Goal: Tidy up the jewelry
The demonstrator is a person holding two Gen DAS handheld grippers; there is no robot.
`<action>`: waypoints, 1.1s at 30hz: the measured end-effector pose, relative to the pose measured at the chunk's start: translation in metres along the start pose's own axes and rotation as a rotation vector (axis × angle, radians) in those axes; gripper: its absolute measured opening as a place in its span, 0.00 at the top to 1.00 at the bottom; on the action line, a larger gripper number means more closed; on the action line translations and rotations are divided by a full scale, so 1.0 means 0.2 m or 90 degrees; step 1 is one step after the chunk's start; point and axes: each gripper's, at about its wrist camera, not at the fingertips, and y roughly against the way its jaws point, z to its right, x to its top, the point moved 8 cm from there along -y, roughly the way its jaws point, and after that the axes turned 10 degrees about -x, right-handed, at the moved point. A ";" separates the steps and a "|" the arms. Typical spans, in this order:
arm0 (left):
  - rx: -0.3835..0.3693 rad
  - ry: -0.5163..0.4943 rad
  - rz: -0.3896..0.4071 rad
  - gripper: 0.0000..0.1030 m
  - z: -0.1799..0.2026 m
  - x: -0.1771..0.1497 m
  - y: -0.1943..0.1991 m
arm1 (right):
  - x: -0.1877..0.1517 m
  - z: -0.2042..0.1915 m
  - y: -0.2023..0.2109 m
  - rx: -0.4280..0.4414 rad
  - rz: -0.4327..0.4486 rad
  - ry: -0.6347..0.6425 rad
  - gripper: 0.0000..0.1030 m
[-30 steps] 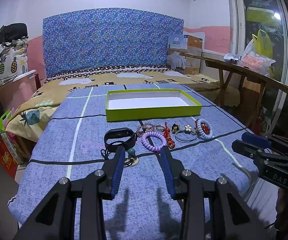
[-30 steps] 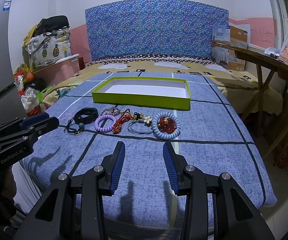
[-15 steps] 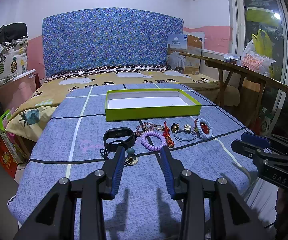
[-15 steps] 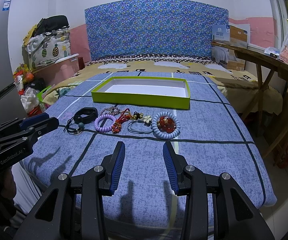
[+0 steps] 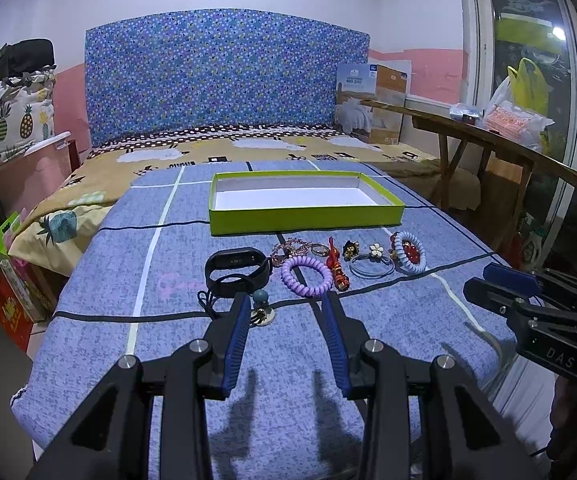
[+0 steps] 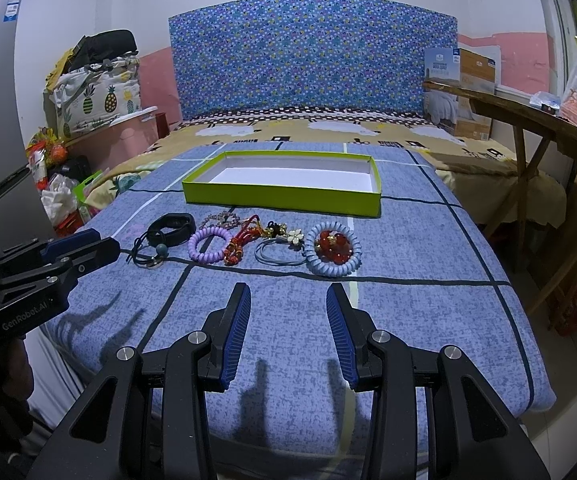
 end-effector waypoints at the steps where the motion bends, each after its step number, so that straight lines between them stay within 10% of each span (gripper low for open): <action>1: 0.000 0.001 -0.001 0.63 0.00 0.00 0.00 | 0.00 0.00 0.00 0.000 -0.001 0.001 0.61; 33: 0.059 0.080 -0.134 0.64 -0.33 -0.06 -0.31 | 0.06 0.02 -0.42 0.001 -0.080 0.053 0.61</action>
